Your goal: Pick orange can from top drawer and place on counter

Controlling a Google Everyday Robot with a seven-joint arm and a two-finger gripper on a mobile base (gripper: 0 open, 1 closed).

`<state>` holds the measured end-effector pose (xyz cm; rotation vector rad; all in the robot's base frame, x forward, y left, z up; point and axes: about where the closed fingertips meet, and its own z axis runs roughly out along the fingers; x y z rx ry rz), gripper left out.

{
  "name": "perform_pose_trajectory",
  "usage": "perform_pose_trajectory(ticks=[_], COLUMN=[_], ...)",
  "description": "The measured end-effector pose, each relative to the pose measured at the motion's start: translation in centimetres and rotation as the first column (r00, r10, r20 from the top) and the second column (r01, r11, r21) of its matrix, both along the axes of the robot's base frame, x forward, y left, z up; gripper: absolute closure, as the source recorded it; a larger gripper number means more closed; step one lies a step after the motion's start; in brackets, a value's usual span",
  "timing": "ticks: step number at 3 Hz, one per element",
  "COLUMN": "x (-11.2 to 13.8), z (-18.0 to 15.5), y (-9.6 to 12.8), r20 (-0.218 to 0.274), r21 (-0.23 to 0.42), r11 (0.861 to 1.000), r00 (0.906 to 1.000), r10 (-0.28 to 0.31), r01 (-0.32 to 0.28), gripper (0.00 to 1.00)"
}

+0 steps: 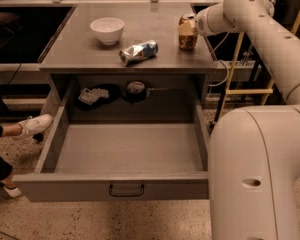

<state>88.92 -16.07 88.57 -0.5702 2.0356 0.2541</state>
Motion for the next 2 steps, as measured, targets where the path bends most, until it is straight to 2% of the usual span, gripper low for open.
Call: perform_pose_trajectory(ticks=[1,2], x=[0.00,0.00], z=[0.00,0.00], y=[0.00,0.01], r20=[0.000,0.000], r21=[0.000,0.000], r11=[1.000,1.000], r00=[1.0000,1.0000], r10=[0.000,0.000], r01=[0.000,0.000], gripper=[0.81,0.58])
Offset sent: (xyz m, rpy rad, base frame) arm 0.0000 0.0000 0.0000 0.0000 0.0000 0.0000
